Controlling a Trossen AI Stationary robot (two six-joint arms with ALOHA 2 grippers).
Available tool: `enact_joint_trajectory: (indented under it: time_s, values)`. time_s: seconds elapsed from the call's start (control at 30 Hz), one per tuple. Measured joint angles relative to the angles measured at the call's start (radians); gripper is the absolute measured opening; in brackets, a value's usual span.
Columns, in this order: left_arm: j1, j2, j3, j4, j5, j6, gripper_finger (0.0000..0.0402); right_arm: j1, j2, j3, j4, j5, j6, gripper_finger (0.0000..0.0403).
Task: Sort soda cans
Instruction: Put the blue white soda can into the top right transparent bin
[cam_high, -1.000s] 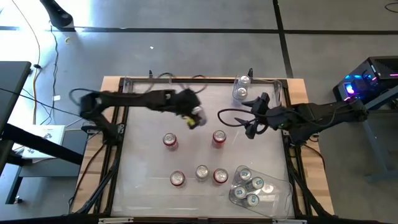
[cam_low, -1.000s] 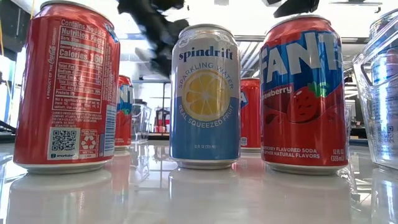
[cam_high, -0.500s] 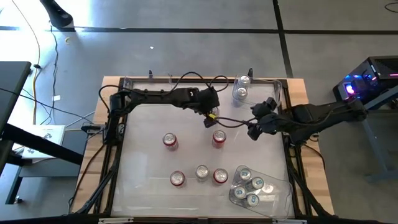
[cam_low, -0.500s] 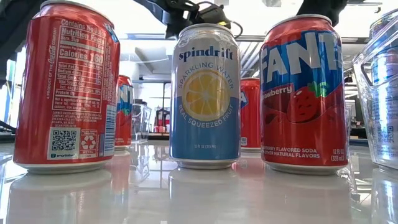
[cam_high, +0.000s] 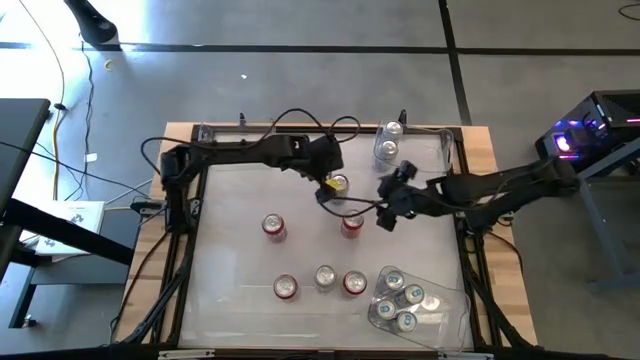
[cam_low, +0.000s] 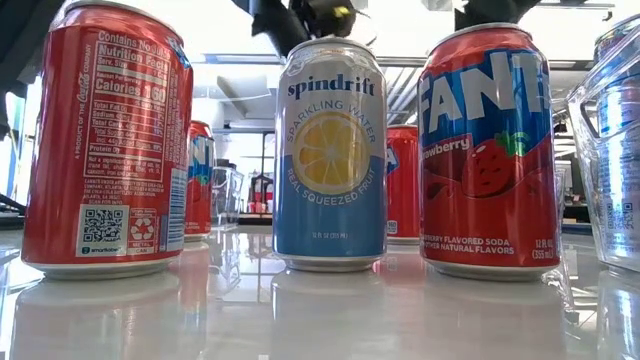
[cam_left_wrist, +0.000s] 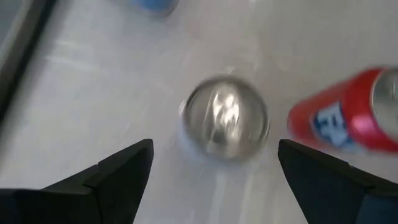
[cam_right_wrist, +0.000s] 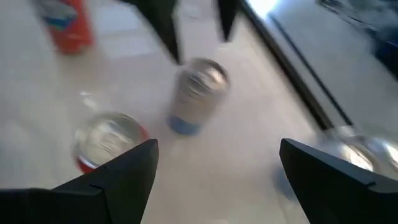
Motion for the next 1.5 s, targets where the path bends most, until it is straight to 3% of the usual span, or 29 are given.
enact_joint_trajectory:
  time_s: [0.17,0.3,0.43,0.6,0.77,1.07,1.17,1.27,1.37,1.5]
  values:
    - [-0.055,-0.119,-0.024,-0.172,-0.219,-0.002,0.0341,-0.097,0.075,0.0,0.217,-0.158,-0.161,0.0332]
    - [-0.091,-0.298,-0.181,-0.147,-0.354,-0.057,0.0341,-0.187,0.171,0.0,0.378,-0.291,-0.233,0.0332]
    - [-0.112,-0.497,-0.413,-0.044,-0.385,-0.171,0.0342,-0.258,0.275,0.0,0.496,-0.378,-0.274,0.0332]
    - [-0.167,-0.707,-0.703,0.134,-0.383,-0.328,0.0342,-0.319,0.367,0.0,0.524,-0.383,-0.273,0.0332]
    - [-0.223,-0.838,-0.919,0.31,-0.404,-0.473,0.0342,-0.341,0.417,0.0,0.525,-0.397,-0.262,0.0332]
    - [-0.3,-0.886,-1.104,0.528,-0.484,-0.603,0.0342,-0.345,0.439,0.0,0.518,-0.425,-0.25,0.0316]
    - [-0.313,-0.881,-1.116,0.552,-0.49,-0.606,0.0342,-0.344,0.439,0.0,0.523,-0.426,-0.25,0.0283]
    - [-0.327,-0.88,-1.116,0.559,-0.493,-0.611,0.0342,-0.344,0.429,0.0,0.511,-0.426,-0.229,0.0279]
    - [-0.341,-0.88,-1.116,0.561,-0.493,-0.611,0.0342,-0.33,0.368,-0.004,0.444,-0.417,-0.223,0.0279]
    - [-0.356,-0.88,-1.116,0.564,-0.497,-0.612,0.0342,-0.32,0.184,-0.001,0.366,-0.339,-0.222,0.0279]
